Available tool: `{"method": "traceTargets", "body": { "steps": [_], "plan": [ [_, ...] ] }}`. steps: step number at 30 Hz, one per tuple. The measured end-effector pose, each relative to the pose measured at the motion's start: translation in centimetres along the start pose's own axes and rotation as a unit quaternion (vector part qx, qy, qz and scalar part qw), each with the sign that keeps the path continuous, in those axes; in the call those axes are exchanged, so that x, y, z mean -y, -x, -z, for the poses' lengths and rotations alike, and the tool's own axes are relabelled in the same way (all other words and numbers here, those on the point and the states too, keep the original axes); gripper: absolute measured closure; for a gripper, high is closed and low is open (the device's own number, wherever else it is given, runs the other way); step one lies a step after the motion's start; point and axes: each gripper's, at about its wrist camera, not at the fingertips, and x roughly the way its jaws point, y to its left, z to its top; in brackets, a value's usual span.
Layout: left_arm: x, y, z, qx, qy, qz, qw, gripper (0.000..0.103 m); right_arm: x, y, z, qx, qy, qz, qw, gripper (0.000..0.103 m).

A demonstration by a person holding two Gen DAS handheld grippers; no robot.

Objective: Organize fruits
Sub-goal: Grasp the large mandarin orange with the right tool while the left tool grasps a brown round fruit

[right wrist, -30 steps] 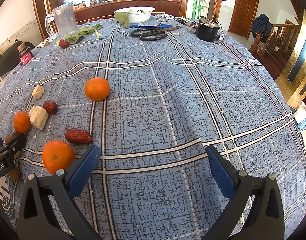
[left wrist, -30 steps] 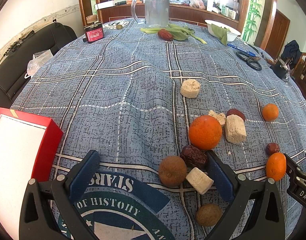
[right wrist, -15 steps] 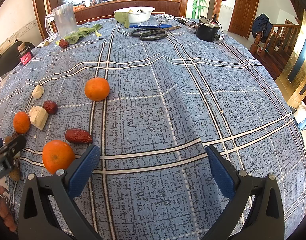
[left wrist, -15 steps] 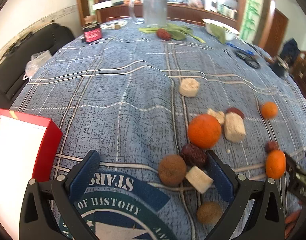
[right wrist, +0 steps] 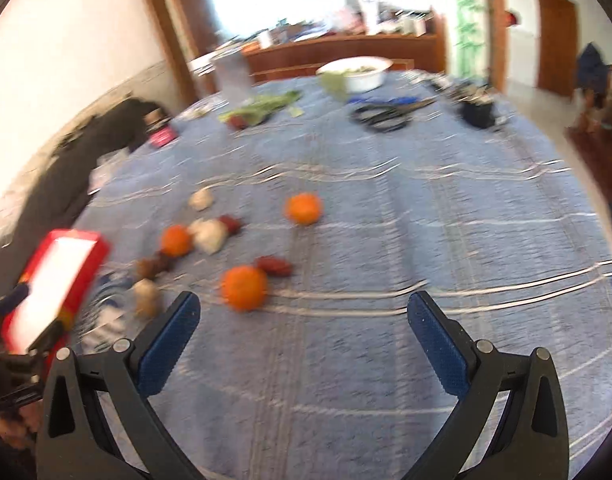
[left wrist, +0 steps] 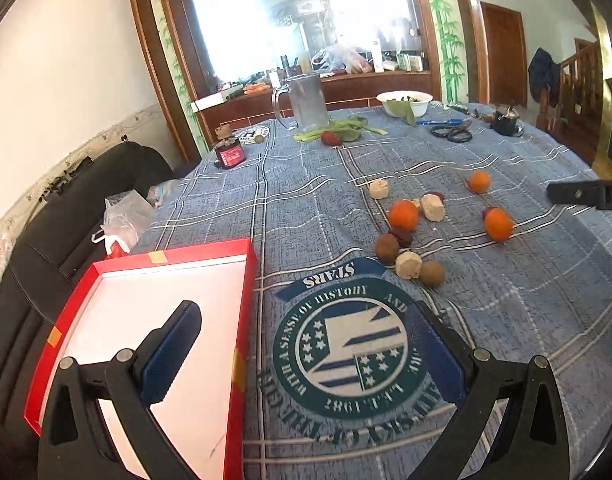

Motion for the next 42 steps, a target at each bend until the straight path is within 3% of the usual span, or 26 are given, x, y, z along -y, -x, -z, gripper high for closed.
{"method": "traceTargets", "body": {
  "steps": [3, 5, 9, 10, 13, 16, 20, 24, 26, 33, 38, 42],
  "plan": [
    [0.0, -0.4, -0.6, -0.003, 0.008, 0.023, 0.9997, 0.001, -1.5, -1.8, -0.2, -0.026, 0.004, -0.026, 0.999, 0.003],
    [0.3, -0.8, -0.7, -0.011, 0.005, 0.039, 0.9992, 0.001, -2.2, -2.6, -0.3, -0.038, -0.001, -0.032, 0.999, 0.018],
    [0.3, -0.7, -0.5, -0.015, 0.018, 0.060, 0.9979, 0.002, -3.3, -4.7, -0.4, -0.060, -0.004, -0.015, 0.998, 0.030],
    [0.3, -0.8, -0.3, -0.016, 0.020, 0.063, 0.9977, 0.003, -3.6, -5.2, -0.5, -0.065, -0.005, -0.011, 0.998, 0.039],
    [0.3, -1.2, 0.0, -0.029, 0.025, 0.076, 0.9964, 0.010, -4.0, -6.5, -0.6, -0.082, -0.005, 0.005, 0.997, 0.051],
    [0.6, -1.6, 0.1, -0.043, 0.033, 0.094, 0.9941, 0.027, -4.4, -7.0, -0.8, -0.081, 0.011, 0.027, 0.996, 0.066],
    [1.1, -1.9, 0.0, -0.057, 0.037, 0.128, 0.9894, 0.040, -4.2, -6.5, -1.2, -0.069, 0.022, 0.008, 0.997, 0.067],
    [2.2, -2.4, -0.7, -0.072, 0.039, 0.148, 0.9856, 0.042, -3.2, -5.2, -1.7, -0.021, 0.002, -0.068, 0.997, 0.067],
    [3.0, -2.9, -1.1, -0.080, 0.042, 0.161, 0.9829, 0.043, -2.1, -4.5, -2.0, 0.007, -0.021, -0.083, 0.996, 0.067],
    [6.4, -5.3, -2.4, -0.107, 0.044, 0.181, 0.9766, 0.062, 0.1, -2.5, -2.8, 0.065, -0.067, -0.071, 0.993, 0.067],
    [6.7, -7.0, -2.9, -0.116, 0.050, 0.182, 0.9752, 0.075, 0.5, -2.2, -2.8, 0.074, -0.076, -0.075, 0.992, 0.067],
    [6.7, -7.9, -2.7, -0.123, 0.050, 0.178, 0.9749, 0.077, 0.6, -2.4, -2.6, 0.069, -0.080, -0.078, 0.991, 0.067]
  ]
}}
